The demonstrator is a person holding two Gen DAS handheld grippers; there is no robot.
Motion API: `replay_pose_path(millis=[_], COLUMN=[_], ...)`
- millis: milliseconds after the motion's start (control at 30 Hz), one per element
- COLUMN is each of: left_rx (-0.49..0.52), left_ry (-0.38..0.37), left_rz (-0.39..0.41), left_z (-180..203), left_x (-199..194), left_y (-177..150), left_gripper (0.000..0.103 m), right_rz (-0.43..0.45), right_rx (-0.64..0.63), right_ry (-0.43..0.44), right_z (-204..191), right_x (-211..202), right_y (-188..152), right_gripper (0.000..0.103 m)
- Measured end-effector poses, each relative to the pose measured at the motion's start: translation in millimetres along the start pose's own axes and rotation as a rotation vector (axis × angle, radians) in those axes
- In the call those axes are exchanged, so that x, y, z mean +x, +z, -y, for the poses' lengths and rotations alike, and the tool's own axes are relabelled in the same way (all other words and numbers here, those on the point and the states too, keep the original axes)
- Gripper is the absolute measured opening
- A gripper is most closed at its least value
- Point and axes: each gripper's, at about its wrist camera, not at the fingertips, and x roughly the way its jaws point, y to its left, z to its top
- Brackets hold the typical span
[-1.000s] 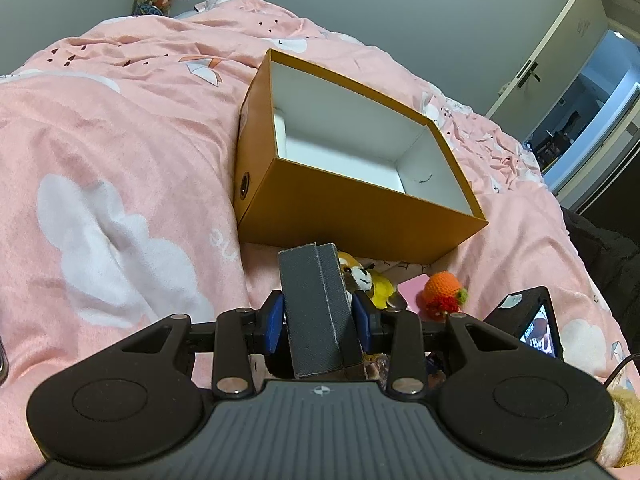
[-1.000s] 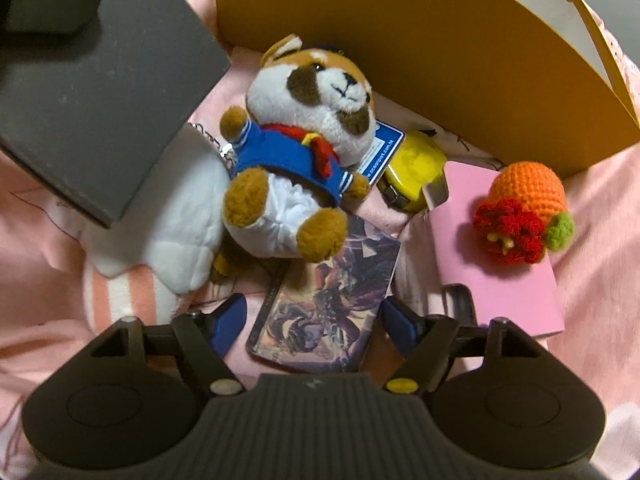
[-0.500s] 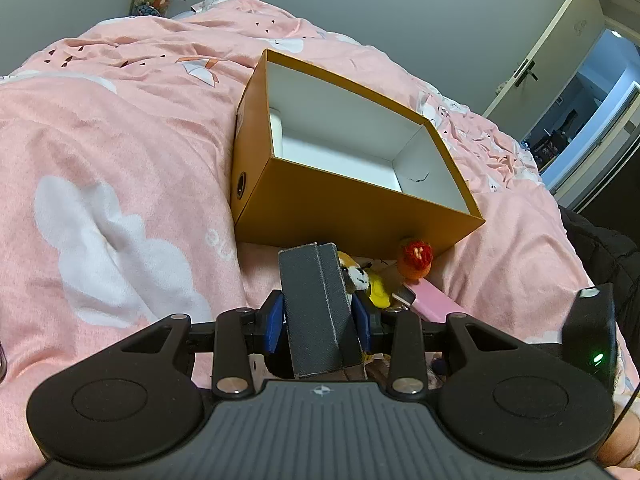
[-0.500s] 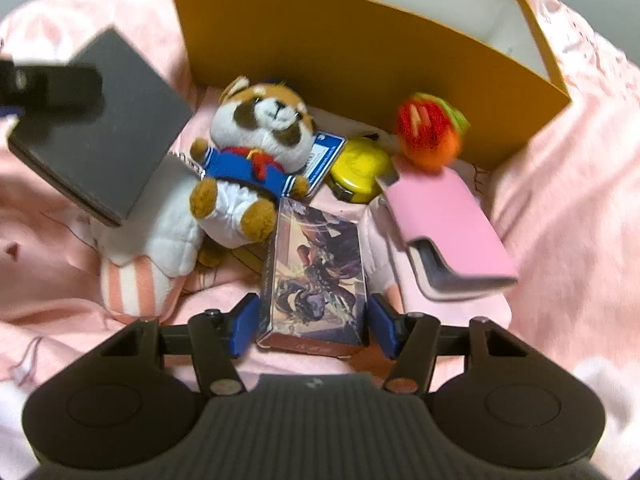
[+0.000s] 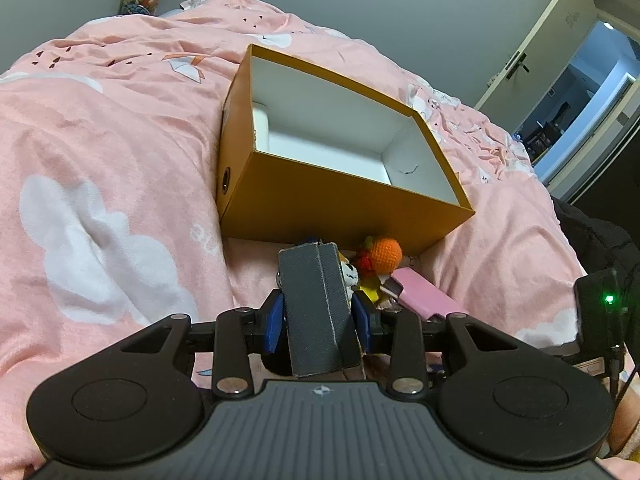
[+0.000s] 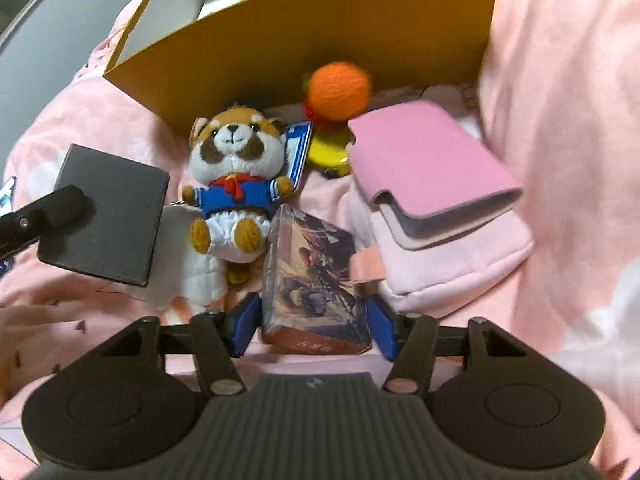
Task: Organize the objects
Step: 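Grasp the photo card beside the raccoon plush with the right gripper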
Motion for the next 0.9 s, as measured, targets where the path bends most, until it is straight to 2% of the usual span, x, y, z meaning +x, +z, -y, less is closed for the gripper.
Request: replay_pose_path(millis=[67, 200, 300, 567, 733, 900], left_rx=[0.005, 0.015, 0.01, 0.014, 0.006, 0.028], left_ry=[-0.006, -0.015, -0.014, -0.009, -0.014, -0.018], left_rz=[-0.004, -0.014, -0.017, -0.024, -0.032, -0.035], left_z=[1.0, 4.1, 3.6, 3.4, 1.9, 6.7], left_x=[0.7, 3.2, 3.8, 4.2, 5.1, 3.8], left_y=[-0.2, -1.3, -1.4, -0.4, 0.8, 3.4], left_gripper=[0.041, 0.041, 0.041, 0.041, 0.041, 0.041], right_rz=[0.022, 0.05, 0.038, -0.044, -0.113, -0.081], right_rx=[-0.043, -0.132, -0.17, -0.37, -0.399, -0.376], right_ry=[-0.04, -0.119, -0.127, -0.148, -0.111, -0.077], right_z=[-4.6, -22.7, -6.6, -27.6, -25.7, -17.6], right_x=[-5.5, -11.9, -11.5, 14.4, 19.1, 3.2], right_y=[0.5, -2.1, 4.4, 27.3, 39.0, 34.6], right_gripper=[0.048, 0.03, 0.029, 0.03, 0.026, 0.024])
